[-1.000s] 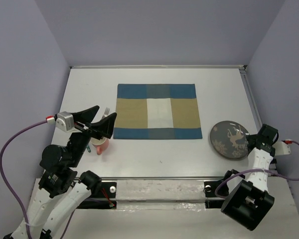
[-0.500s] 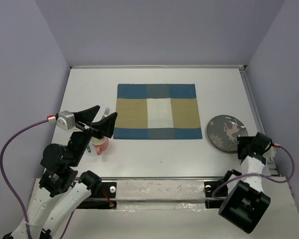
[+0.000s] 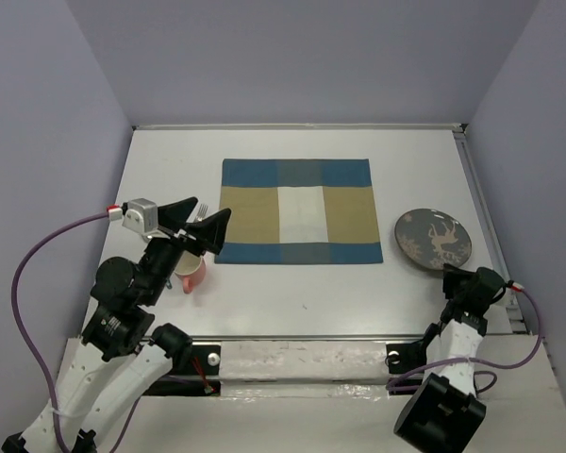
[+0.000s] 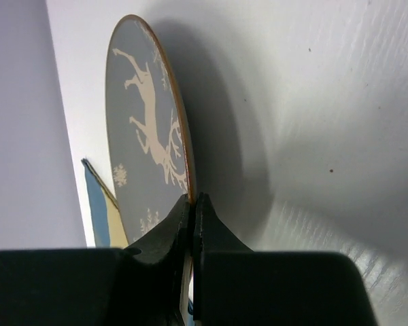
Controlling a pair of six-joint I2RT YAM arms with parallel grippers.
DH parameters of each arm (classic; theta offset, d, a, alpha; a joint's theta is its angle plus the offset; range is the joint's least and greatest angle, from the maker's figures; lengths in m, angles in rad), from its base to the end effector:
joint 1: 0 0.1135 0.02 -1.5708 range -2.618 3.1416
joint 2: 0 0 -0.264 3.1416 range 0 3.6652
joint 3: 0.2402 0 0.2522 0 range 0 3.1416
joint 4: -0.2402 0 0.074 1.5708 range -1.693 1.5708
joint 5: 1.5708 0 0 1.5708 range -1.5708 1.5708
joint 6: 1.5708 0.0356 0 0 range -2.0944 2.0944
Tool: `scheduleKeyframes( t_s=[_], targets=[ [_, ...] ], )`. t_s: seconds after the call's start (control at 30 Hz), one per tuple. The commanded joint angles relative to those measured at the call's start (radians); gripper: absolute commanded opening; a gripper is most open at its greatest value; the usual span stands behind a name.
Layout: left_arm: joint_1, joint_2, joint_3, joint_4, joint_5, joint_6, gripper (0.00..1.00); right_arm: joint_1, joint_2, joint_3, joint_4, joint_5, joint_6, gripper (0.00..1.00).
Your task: Set the dinner table for one person
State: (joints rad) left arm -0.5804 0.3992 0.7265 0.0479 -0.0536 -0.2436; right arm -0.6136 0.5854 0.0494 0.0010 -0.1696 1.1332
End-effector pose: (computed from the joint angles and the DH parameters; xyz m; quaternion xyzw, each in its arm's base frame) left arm 0.0774 -0.0485 0.3918 0.0725 0.5584 -0.3171 0.7632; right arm 0.1139 -0.0729 0.1302 0.6367 0.5881 0.1978 0.4578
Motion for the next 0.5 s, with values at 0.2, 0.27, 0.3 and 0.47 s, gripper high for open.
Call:
scheduleKeyframes(
  t_s=[0.2,0.27,0.3,0.47],
  targets=[
    [0.047,0.038,0.004,0.047,0.023,0.023,0.99,-0.002,-0.058,0.073,0.282,-0.245,-0.006,0.0],
    [0.054,0.038,0.004,0.047,0.021,0.029,0.99,-0.002,-0.035,0.108,0.397,-0.33,0.032,0.0],
    [0.056,0.039,0.004,0.047,0.018,0.033,0.99,-0.002,-0.009,0.144,0.433,-0.355,0.042,0.0],
    [0.056,0.044,0.001,0.047,0.001,0.043,0.99,0.073,0.057,0.295,0.528,-0.433,0.045,0.0]
  ],
)
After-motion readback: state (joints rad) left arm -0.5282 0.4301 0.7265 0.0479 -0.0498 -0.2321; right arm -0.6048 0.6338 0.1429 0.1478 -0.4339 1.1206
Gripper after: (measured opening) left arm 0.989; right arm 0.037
